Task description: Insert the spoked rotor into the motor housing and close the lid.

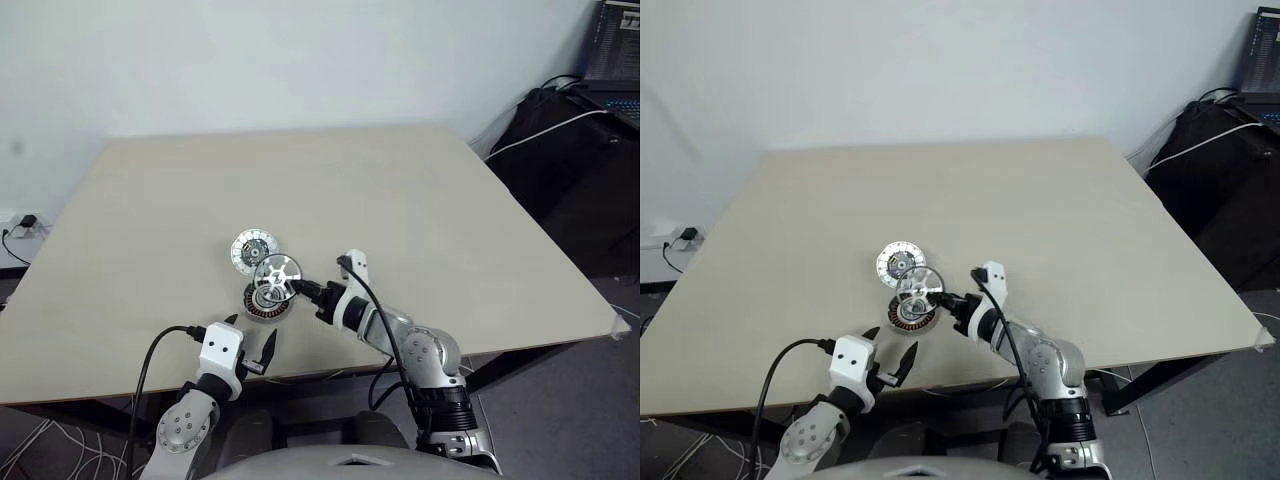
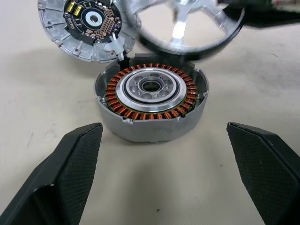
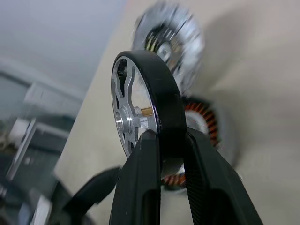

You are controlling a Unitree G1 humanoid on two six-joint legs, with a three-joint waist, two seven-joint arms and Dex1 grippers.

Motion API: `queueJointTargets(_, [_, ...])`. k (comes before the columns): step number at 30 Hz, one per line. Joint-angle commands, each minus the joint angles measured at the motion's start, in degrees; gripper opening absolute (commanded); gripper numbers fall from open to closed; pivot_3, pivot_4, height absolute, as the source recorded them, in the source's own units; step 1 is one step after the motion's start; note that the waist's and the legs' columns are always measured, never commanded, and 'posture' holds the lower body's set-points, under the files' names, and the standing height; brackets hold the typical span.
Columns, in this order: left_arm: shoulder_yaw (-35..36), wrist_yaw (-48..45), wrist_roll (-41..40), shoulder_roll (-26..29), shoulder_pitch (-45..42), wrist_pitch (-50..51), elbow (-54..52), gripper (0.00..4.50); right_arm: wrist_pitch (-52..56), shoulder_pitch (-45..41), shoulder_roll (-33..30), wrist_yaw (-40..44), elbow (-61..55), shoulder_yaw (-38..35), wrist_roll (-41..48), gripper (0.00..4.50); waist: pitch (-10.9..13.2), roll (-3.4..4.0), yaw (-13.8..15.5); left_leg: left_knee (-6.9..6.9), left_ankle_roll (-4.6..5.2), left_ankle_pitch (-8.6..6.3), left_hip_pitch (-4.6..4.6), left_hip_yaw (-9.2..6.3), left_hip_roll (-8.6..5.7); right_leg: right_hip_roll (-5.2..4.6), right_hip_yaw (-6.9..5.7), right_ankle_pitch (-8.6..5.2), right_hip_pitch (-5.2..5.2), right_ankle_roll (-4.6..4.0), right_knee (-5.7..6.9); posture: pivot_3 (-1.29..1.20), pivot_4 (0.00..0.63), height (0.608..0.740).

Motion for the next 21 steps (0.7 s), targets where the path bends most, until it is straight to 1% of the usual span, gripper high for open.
queueJointTargets(1, [-0.32, 0.48, 0.00, -0.39, -0.23, -0.22, -3.78, 4.50, 0.75, -2.97, 2.28, 0.55, 1.94, 0.92, 0.31, 0.37, 0.01, -0.01, -0.03, -0.01, 0.00, 0.00, 0.00, 0.00, 0.00, 0.00, 0.00, 0.01, 0.00, -0.01, -0.01, 0.00, 0.000, 0.740])
queueJointTargets(5, [-0.37, 0.72, 0.04, -0.50, 0.12, 0.17, -4.48, 4.50, 0.05, -4.83, 3.10, -0.07, 5.94, 0.96, -0.90, 0.37, 0.01, -0.01, -0.03, -0.01, 0.00, 0.00, -0.03, 0.00, 0.00, 0.02, -0.02, 0.11, -0.04, -0.19, -0.01, 0.00, 0.000, 0.740])
queueJointTargets(10, [-0.37, 0.96, 0.01, -0.55, 0.29, 0.59, -4.98, 4.50, -0.49, -6.03, 3.90, -0.32, 8.52, 0.67, -1.41, 0.37, 0.01, -0.01, -0.03, 0.00, 0.00, 0.00, -0.08, 0.01, 0.00, 0.03, -0.07, 0.11, -0.07, -0.20, -0.03, 0.00, 0.000, 0.740])
queueJointTargets(21, [-0.10, 0.77, -0.31, -0.40, 0.30, 0.45, -4.41, 4.50, -0.35, -6.52, 4.76, -0.41, 9.12, 1.35, -0.67, 0.37, 0.01, -0.02, -0.04, 0.00, 0.00, 0.00, -0.06, 0.01, 0.00, 0.04, -0.08, 0.08, -0.06, -0.12, -0.01, 0.00, 0.000, 0.740])
